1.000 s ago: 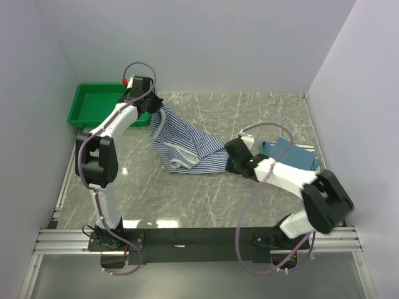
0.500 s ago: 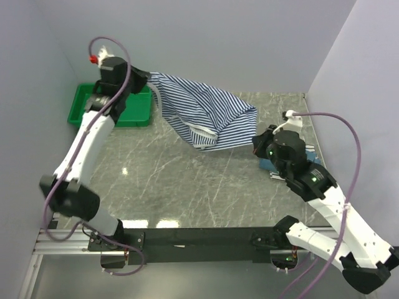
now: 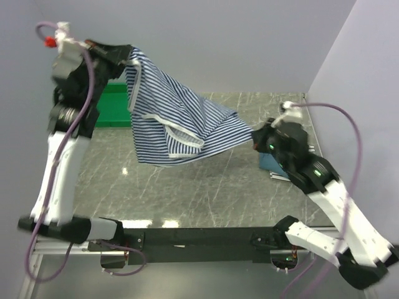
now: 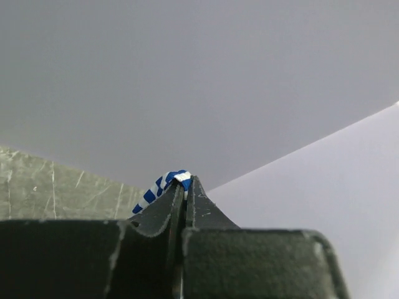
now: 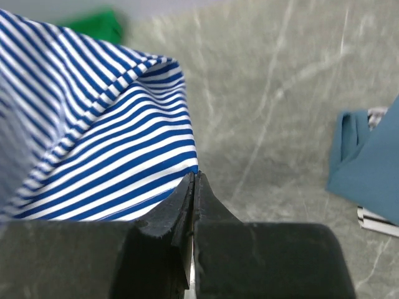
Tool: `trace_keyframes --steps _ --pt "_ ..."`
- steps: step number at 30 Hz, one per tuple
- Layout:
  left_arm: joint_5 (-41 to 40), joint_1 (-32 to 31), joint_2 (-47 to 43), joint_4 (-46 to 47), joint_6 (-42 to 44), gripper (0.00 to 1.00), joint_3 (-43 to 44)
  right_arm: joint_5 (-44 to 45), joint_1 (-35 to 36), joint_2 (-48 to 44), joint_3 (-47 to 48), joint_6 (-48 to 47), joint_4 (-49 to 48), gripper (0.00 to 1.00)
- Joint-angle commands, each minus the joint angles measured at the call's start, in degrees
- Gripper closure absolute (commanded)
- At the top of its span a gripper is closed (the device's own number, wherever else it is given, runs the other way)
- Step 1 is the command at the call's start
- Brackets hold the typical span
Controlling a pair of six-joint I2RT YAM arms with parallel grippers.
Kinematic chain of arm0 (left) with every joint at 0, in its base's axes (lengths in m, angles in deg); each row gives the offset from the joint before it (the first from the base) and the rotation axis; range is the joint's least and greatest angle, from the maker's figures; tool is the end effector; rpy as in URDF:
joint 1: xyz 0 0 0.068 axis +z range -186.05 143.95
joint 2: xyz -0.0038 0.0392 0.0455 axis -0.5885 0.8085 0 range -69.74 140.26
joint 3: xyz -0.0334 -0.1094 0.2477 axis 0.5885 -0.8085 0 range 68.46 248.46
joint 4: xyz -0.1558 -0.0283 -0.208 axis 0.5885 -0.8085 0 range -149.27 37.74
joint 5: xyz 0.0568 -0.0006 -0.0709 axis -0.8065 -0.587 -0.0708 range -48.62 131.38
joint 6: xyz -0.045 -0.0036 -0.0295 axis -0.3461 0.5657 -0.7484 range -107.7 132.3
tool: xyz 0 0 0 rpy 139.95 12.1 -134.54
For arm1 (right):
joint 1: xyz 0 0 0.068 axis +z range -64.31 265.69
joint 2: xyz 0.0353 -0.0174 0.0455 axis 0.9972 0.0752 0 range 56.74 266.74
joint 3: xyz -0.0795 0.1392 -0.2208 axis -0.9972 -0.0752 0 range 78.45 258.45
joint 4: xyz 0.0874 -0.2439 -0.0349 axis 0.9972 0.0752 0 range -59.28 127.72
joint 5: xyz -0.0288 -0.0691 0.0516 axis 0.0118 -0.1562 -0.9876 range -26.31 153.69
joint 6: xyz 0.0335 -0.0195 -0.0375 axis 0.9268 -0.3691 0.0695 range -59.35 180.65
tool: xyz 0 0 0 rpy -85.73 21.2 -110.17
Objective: Fold and stack the tank tops
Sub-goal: Flatten the tank top out
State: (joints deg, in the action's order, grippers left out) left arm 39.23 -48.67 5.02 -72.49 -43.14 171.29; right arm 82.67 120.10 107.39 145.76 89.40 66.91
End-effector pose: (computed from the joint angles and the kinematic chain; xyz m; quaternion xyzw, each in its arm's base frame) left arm 0.2414 -0.0526 0.5513 -0.2530 0.6065 -0.4115 0.6315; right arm 0.1481 0.0874 0.4094 0.0552 0.8093 0.1833 0.5553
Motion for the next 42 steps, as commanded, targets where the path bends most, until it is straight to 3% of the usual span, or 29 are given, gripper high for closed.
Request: trace_keyframes --steps 1,2,3,4,6,8,9,12,16,20,24,35,42 --pt "11.45 2.6 20.44 -1.48 -2.21 0.95 1.4 -6.92 -5.66 11.46 -1.39 -1.77 -1.02 1.0" --pt "13.56 2.86 24.34 -1.83 -2.04 0.86 2.89 -11.12 -6.98 13.49 -3.04 -1.86 -1.81 1.0" --pt "14.8 2.87 28.12 -4.44 -1.61 0.69 6.91 -12.47 -8.56 16.38 -3.76 -2.03 -3.56 1.0" --pt "15.33 2.87 34.42 -6.3 -0.56 0.63 9.04 -13.26 -8.66 17.45 -5.68 -1.95 -4.36 1.0" --pt "16.13 2.95 37.99 -8.41 0.33 0.51 10.81 -14.76 -8.57 18.95 -7.53 -1.77 -7.17 1.0" --pt "15.25 2.95 36.35 -5.63 0.42 0.42 6.71 -15.11 -8.57 20.62 -10.25 -1.68 -8.32 1.0" --pt "14.81 2.95 34.59 -0.48 0.25 0.36 -0.01 -15.46 -8.57 20.97 -11.31 -1.6 -9.54 1.0" --pt "13.41 2.78 28.52 2.21 0.42 0.3 -7.62 -16.26 -8.66 22.47 -14.57 -1.33 -11.66 1.0" --pt "8.32 0.41 21.59 -1.39 4.19 0.3 -13.6 -16.26 -8.57 23.0 -17.29 -0.72 -12.98 1.0" --pt "0.41 -2.4 15.07 -2.54 4.99 0.44 -27.89 -14.94 -8.66 22.82 -18.0 -0.37 -12.98 1.0" --pt "-2.5 -3.28 14.36 -4.02 7.88 0.54 -33.99 -15.2 -8.75 22.47 -17.65 -0.36 -12.72 1.0" --pt "-0.57 -5.83 21.48 -0.16 12.2 0.53 -39.54 -15.73 -8.84 21.86 -17.83 -0.63 -12.98 1.0" --pt "-2.67 -6.19 24.81 -0.25 11.32 0.61 -39.37 -16.7 -9.19 21.16 -19.14 -0.8 -13.77 1.0"
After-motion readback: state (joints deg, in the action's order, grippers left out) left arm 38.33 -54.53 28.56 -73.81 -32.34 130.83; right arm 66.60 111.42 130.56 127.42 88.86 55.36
